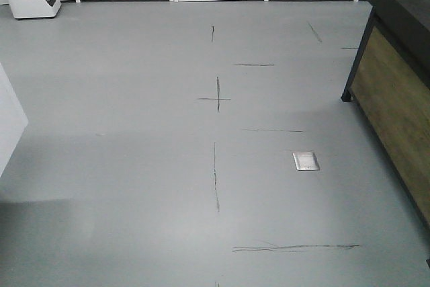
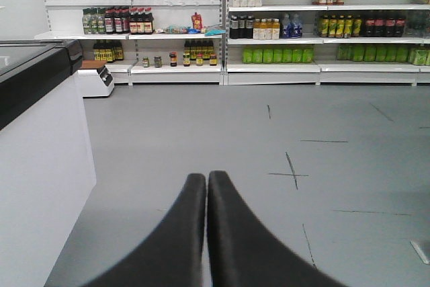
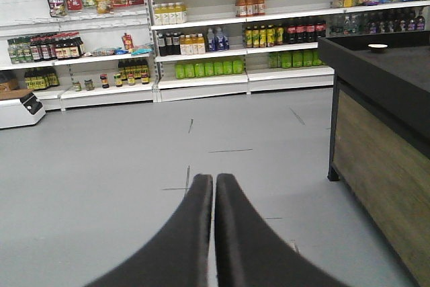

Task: Pick three apples into basket with both arms
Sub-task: 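Drive the base forward across the floor toward the fruit tables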

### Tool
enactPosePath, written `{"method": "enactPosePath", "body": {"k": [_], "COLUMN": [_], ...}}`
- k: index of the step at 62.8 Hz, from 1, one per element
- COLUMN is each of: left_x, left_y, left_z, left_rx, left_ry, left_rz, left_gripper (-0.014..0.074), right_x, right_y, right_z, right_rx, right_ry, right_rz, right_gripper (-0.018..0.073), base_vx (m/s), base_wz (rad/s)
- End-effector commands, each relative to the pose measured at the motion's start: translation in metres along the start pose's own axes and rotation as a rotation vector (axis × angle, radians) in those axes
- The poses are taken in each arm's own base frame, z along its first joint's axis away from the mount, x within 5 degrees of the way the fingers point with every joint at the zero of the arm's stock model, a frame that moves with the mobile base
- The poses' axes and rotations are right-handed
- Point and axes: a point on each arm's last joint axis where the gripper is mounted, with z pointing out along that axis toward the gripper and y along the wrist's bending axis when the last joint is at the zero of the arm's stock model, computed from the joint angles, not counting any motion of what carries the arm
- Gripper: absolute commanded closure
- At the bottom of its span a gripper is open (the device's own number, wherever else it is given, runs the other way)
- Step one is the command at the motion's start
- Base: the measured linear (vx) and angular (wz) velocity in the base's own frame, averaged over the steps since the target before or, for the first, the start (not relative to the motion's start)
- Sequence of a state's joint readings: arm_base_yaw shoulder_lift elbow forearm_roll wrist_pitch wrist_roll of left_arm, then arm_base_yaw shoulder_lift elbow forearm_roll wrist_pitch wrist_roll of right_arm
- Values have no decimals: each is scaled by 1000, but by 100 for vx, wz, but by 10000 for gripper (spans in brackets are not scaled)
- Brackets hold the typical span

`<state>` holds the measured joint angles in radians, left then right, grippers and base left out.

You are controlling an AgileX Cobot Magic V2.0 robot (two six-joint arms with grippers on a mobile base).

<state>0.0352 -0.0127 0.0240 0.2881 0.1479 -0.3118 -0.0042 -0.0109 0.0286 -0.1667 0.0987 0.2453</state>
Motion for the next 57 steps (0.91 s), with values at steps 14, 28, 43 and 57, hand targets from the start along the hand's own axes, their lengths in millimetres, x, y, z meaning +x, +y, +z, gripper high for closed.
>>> {"method": "enactPosePath", "body": {"k": [14,28,43,57], "left_x": [0,0,0,0], "left_y": [-2,-2,-2,-2], "left_z": [0,0,0,0], "left_rx": [24,24,24,24], "left_ry": [-63,-63,-63,-63], "left_rz": [-6,-6,-6,-6], "left_gripper": [603,603,603,603], "right_x": [-2,-2,-2,-2], "right_y": [1,1,1,1], "right_z": [0,0,0,0], "right_rx": [-11,-11,-11,-11], "right_ry": [-69,-69,-69,-69], "right_rz": [-17,-17,-17,-17], "right_gripper": [561,561,561,561], "base_vx": [0,0,0,0], "base_wz": [0,0,0,0]}}
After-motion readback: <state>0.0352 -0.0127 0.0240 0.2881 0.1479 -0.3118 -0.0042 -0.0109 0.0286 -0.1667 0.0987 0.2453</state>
